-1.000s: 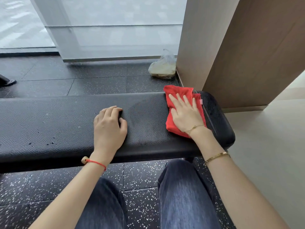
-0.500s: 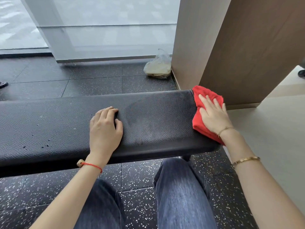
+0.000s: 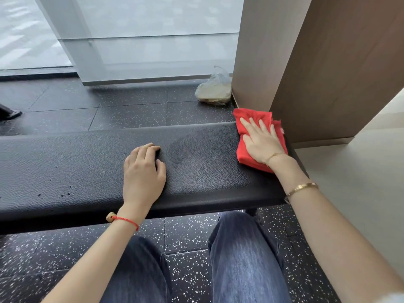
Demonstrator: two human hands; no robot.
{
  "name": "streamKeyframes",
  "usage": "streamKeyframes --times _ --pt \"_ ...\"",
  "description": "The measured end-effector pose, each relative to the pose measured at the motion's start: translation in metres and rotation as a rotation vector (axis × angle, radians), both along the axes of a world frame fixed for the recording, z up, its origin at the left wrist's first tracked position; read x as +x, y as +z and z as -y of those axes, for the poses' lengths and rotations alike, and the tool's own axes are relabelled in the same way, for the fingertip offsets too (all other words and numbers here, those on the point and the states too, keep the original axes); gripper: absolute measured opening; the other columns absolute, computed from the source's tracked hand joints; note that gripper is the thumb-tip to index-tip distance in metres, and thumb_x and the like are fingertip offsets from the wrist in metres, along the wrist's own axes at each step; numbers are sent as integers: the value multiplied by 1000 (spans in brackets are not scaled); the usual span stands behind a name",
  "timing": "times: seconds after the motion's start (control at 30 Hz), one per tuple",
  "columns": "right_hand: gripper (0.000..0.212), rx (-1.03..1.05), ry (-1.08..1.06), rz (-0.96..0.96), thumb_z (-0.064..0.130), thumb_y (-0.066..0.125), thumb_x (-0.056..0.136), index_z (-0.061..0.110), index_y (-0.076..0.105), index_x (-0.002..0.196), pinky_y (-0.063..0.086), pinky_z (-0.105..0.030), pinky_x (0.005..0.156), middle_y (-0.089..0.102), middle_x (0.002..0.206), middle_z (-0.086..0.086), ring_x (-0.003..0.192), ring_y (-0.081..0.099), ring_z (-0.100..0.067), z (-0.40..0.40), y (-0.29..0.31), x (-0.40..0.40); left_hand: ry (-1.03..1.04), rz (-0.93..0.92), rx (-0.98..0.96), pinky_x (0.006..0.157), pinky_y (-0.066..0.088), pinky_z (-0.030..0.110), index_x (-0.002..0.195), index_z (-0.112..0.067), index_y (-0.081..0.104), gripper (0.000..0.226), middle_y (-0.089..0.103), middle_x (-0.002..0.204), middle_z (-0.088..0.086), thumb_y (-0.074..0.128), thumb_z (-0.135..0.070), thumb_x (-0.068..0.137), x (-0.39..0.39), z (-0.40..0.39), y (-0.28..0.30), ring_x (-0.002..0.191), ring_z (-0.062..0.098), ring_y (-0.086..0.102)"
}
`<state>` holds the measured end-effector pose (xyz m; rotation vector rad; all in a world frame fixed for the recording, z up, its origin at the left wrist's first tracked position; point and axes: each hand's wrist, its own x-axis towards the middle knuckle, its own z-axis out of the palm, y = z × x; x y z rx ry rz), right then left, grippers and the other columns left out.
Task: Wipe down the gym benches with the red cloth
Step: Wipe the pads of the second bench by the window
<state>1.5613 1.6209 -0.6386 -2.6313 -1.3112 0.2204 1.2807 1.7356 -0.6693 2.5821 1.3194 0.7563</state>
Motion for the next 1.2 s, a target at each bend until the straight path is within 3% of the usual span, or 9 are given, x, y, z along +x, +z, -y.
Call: streamKeyframes --times 0.13,0.33,0.47,0.63,0.77,0.97,1.2 --pt "56 19 169 20 30 28 101 31 10 153 -4 -43 121 9 162 0 150 5 -23 -34 -3 -39 4 18 -6 110 36 43 122 -11 60 33 60 131 5 55 -14 90 0 -1 0 127 26 48" --pt "57 118 496 87 31 34 99 35 15 152 -3 -37 120 17 160 6 149 11 -17 12 -10 -90 -2 23 -15 109 36 42 122 -13 60 33 60 131 3 57 -15 89 -1 -2 0 127 25 48" --pt "56 97 417 91 30 35 99 36 15 152 -4 -42 121 18 160 7 149 12 -17 14 -7 -50 10 15 -29 111 35 40 125 -16 59 34 58 133 0 55 -18 91 0 -1 2 129 21 46" --pt "56 27 318 84 29 30 101 30 10 154 -5 -44 120 10 162 0 150 7 -24 -49 -3 -32 27 22 -35 111 35 41 122 -17 60 33 59 132 -1 56 -17 89 2 -1 2 128 21 47" --pt "57 55 479 69 30 29 101 29 8 154 -7 -42 120 8 162 0 150 5 -22 -74 -3 -76 29 47 -39 109 38 43 120 -17 62 33 60 131 -2 53 -18 88 1 0 5 126 21 49" --pt "59 129 692 104 33 30 98 32 9 153 -6 -38 121 12 162 4 150 7 -18 -21 -11 -120 6 45 -39 111 37 42 122 -13 62 35 60 134 -3 54 -14 88 -1 -2 5 130 21 49" --pt "58 73 432 110 31 30 101 29 7 154 -6 -44 121 10 162 0 150 6 -23 -64 -5 -118 -24 20 -86 117 29 39 127 -9 61 36 57 138 4 53 -14 92 -4 0 11 134 24 46"
